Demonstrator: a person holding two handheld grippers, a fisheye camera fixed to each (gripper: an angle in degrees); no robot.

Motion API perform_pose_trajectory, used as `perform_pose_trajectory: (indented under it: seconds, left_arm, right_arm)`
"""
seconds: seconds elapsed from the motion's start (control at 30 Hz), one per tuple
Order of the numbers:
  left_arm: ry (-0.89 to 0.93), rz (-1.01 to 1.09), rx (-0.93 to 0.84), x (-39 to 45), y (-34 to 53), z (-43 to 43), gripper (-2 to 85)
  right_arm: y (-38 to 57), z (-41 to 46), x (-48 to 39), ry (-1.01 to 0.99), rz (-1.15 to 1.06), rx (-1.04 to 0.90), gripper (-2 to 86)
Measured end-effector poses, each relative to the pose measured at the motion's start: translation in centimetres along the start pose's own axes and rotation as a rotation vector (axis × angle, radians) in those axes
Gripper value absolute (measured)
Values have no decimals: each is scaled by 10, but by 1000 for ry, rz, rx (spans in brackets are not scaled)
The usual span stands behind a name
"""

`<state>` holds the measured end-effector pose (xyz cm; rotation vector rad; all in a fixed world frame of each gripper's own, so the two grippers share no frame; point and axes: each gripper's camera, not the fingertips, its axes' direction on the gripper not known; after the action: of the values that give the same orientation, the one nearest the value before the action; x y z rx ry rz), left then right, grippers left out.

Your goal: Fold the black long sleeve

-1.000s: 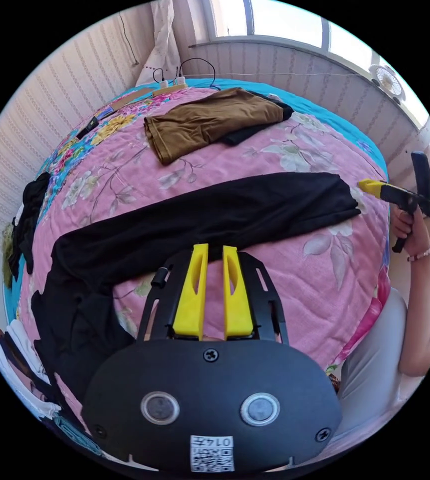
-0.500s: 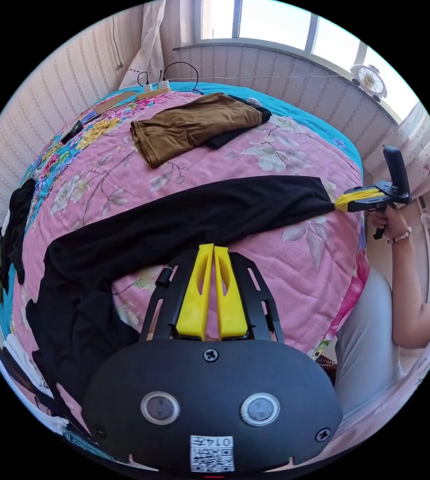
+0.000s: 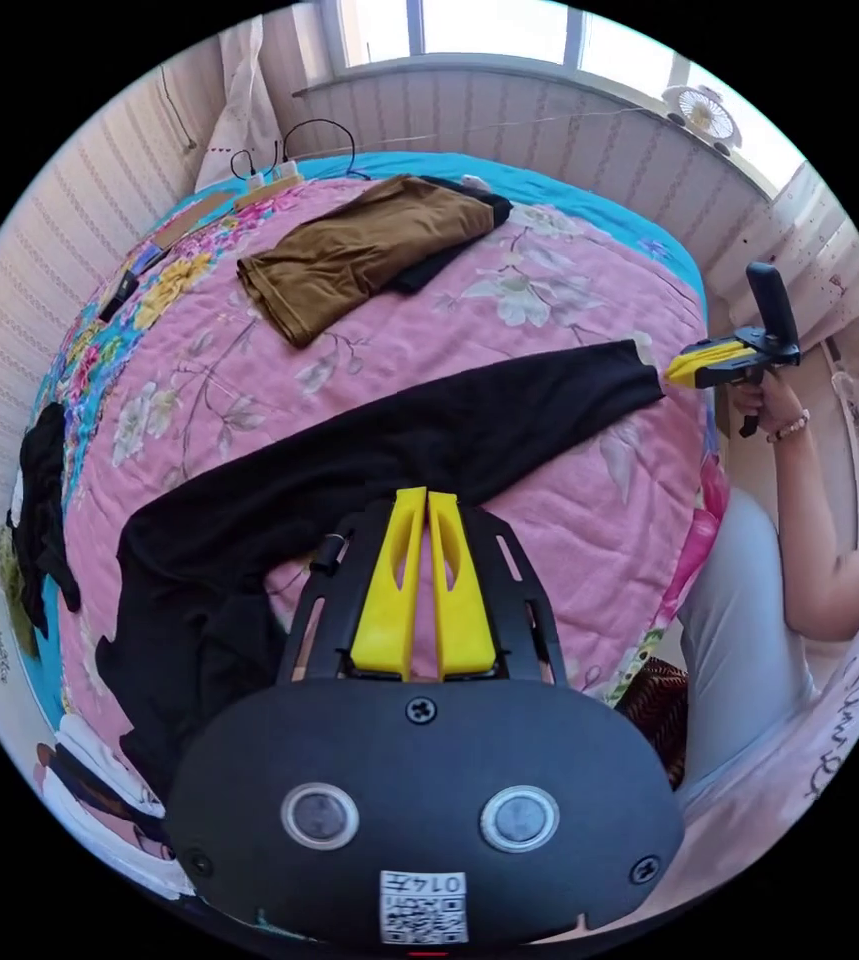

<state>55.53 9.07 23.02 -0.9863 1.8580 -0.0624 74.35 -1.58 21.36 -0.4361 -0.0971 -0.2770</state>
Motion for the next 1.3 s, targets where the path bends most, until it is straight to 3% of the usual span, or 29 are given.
perform_pose_trajectory:
  seconds: [0.13,0.23,0.33,0.43,0.57,0.8,1.3]
  left_arm:
    - [93,84,73,28,-24,-18,-9]
    - [220,168,118,81,-31,1,-7]
    - [150,196,98,126,-38,34,-5]
    - [209,186,135,148,-46,46,-2]
    - [164,209,161,165,-47,52,5]
    - [133,147,147,171,-58,82,35]
    - [125,301,139,203,-47,97,-8]
  right_arm:
    - [-1,-7,11,84,118,202,50]
    - [-10,15,10,124,127,97,28]
    - [-12,22,6,221,143,87,7]
    - [-6,16,7,226,164,178,1]
    - [2,7,8,249,200,281,-1]
    - [1,15,-3,351,182,278,-2]
    - [16,15,4,310,191,299,-2]
